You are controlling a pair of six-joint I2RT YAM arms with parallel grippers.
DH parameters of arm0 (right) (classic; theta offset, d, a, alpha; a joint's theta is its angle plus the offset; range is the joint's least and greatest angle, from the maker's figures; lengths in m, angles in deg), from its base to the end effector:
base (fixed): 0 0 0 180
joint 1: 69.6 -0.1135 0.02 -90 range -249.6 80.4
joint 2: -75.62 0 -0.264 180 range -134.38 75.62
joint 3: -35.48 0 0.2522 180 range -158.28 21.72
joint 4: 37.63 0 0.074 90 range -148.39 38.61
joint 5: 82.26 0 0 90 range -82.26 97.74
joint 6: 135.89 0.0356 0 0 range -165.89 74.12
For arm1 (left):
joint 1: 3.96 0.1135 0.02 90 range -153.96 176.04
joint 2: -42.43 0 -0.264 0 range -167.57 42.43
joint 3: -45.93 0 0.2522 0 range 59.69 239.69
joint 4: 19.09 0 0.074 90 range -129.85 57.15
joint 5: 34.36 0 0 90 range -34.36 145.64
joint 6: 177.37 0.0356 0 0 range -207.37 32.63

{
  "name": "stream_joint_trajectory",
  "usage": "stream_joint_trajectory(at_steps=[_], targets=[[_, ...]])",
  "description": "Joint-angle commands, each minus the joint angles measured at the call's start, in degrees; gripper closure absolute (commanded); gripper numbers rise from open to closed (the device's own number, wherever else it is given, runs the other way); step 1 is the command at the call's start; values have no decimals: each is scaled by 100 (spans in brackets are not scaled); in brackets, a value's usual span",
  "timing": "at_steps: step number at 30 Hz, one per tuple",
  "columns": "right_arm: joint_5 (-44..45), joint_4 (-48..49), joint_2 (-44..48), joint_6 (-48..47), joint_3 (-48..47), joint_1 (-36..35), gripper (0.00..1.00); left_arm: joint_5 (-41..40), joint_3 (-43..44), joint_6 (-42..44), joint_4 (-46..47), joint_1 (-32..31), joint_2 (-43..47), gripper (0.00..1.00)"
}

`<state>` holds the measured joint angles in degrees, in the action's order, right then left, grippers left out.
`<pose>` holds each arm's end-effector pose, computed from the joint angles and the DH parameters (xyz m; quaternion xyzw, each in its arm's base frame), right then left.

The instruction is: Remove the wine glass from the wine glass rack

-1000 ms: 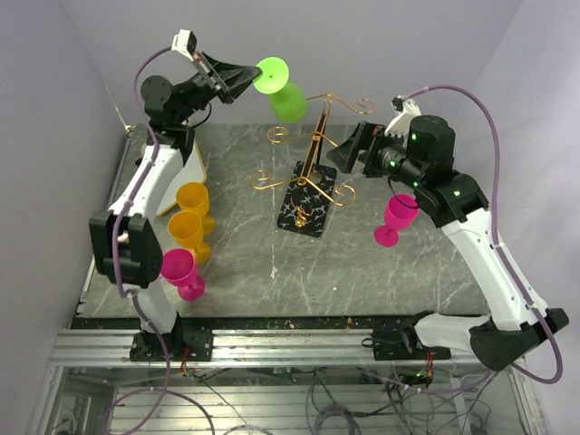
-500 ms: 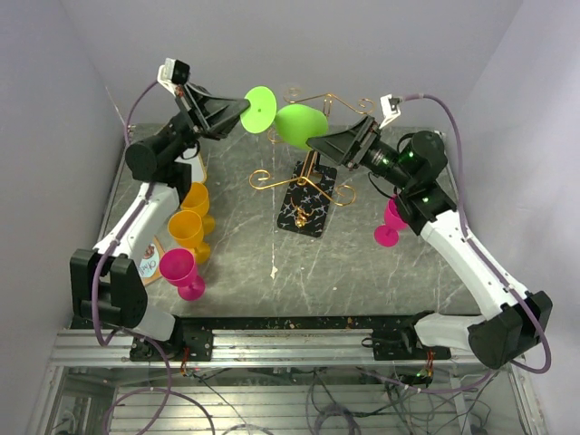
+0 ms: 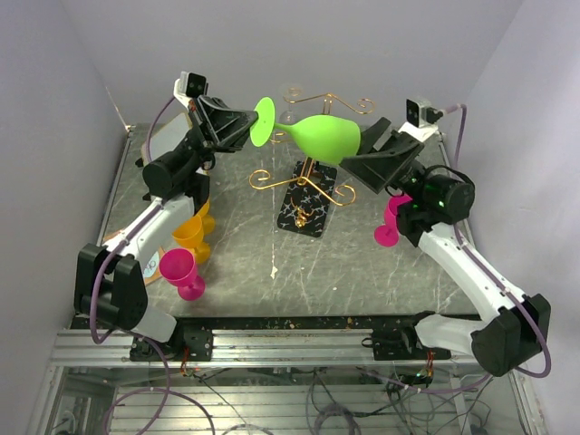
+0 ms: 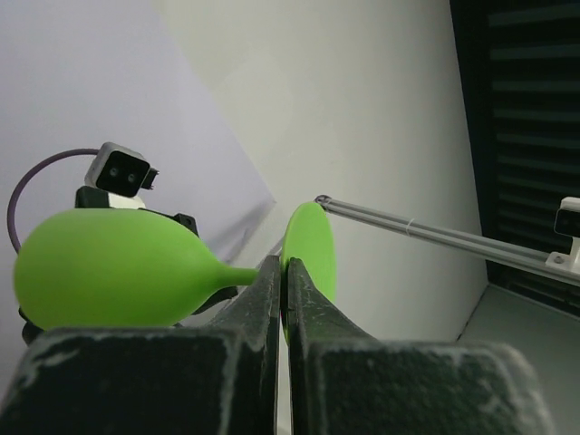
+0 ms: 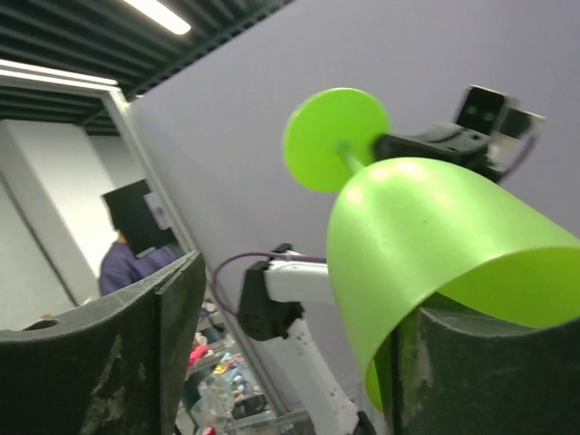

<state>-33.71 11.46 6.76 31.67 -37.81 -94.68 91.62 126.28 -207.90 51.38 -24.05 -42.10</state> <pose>0.2038 0.1214 0.4602 -0.1720 0.4112 0.7627 0.4687 0.2630 -0.1185 0.4520 0.0432 0.3573 -0.8978 0.2539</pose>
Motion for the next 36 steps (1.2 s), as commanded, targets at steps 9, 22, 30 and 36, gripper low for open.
stream_joint_trajectory(at_steps=[9,22,30,36], targets=[[206,362,837,67,5,-32,80,-77,-6,-209,865,-354,-92,86],[3046,-4584,2563,-2399,-454,-23,100,515,-417,1753,-1352,-355,707,26],[7335,-9327,2656,-1779,-1839,-28,100,836,234,4215,-4450,-355,1285,20],[8687,-12619,1723,-999,-3321,-28,100,294,1096,6479,-7532,-359,1676,18]])
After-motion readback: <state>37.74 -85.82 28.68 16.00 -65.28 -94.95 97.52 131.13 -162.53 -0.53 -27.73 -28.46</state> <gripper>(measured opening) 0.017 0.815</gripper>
